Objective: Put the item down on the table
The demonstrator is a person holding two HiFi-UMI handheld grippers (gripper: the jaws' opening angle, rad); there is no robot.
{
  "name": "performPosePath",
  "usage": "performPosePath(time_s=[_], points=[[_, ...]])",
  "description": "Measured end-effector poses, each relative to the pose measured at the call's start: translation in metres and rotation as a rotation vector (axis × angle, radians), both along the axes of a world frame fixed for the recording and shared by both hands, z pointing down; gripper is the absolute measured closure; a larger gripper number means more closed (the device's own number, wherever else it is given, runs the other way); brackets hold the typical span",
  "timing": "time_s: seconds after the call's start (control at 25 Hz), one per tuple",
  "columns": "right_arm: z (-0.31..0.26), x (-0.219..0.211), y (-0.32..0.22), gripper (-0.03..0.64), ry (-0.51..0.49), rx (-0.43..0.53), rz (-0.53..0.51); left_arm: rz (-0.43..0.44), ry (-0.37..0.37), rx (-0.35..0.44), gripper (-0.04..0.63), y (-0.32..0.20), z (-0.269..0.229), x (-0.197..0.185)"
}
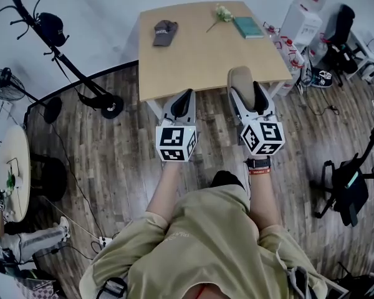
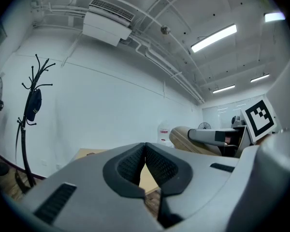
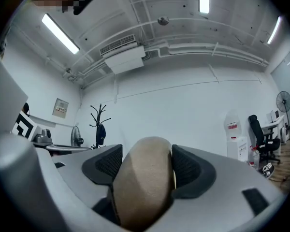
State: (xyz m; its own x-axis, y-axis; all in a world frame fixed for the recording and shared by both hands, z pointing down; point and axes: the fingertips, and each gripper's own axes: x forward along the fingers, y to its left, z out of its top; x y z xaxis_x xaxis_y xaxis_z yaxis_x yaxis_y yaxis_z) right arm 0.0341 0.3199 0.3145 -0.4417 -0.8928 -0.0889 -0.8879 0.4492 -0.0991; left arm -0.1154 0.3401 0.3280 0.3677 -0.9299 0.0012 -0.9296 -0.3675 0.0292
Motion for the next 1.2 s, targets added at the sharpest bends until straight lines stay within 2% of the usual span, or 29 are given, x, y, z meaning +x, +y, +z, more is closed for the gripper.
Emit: performPosePath(time_s=[0.2,0.4,0.96,1.2], points=[[0.002,-0.012,-0.035,0.280,0.009,-0.004,-0.011,-0.011,0.013,-0.009,0.572,-0.034,0.007,-0.011],[0.012,-0.009,-0.098,0.281,0.008,-0.014,-0.034,-0.032,0.018,-0.033,0.571,-0.094,0.023,-0.009],[0.022,0.030,-0.352,0.282,-0.016,-0.057,-0.140,-0.101,-0.018,-0.062,0.571,-0.342,0.024,0.043],[0.029,0.043,-0.440,0.282,-0.028,-0.079,-0.177,-0.127,-0.024,-0.082,0.572,-0.426,0.032,0.060]])
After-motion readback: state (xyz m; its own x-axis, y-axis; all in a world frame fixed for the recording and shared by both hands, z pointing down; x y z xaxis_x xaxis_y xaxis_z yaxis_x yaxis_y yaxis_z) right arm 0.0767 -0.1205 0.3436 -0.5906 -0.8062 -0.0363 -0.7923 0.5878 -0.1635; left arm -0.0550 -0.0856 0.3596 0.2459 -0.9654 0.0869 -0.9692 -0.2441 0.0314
